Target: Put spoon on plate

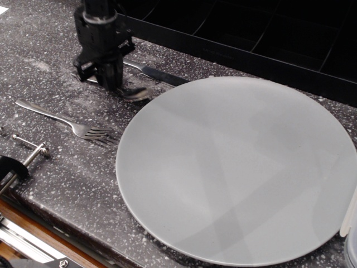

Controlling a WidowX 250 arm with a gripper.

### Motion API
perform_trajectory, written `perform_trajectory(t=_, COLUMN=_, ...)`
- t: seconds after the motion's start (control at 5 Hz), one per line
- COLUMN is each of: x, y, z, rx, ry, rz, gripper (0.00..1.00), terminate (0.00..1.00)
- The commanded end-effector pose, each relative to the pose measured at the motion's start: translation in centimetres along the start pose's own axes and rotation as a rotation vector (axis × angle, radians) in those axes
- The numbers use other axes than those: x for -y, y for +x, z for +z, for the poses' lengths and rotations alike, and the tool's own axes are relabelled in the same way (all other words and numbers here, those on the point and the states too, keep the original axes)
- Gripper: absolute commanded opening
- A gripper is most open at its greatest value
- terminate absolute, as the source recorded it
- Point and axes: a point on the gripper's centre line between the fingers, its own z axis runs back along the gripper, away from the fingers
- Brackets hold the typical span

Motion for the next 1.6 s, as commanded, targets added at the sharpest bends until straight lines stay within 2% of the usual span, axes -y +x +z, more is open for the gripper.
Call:
perform_trajectory(t=0.0, x=0.4, y=-1.8, z=8.9, rx=-0.066, ry=-0.113, rz=-0.015, gripper=0.0, terminate=0.0)
perform_trajectory(t=0.2, x=0.1, y=-4.5, z=10.5, rx=-0.102, ry=-0.104, rz=-0.05, gripper=0.0, terminate=0.0)
perform_trajectory(t=0.4, x=-1.3, y=-9.0, z=10.0, rx=-0.083, ry=-0.093, rz=-0.111, gripper=0.0, terminate=0.0)
perform_trajectory(t=0.6, x=-2.9, y=-12.9, z=7.4, rx=-0.033, ry=-0.135, rz=-0.155, gripper=0.0, terminate=0.0)
perform_trajectory(t=0.8, x=-4.2, y=-15.6, z=5.1, rx=0.009, ry=-0.136, rz=-0.197, gripper=0.0, terminate=0.0)
perform_trajectory(t=1.2, x=-4.9, y=-17.9, z=1.6, rx=0.07, ry=-0.134, rz=-0.23, gripper=0.0, terminate=0.0)
perform_trajectory(t=1.4, x=-4.8, y=-17.8, z=1.8, rx=0.107, ry=-0.12, rz=-0.256, gripper=1.0, terminate=0.0)
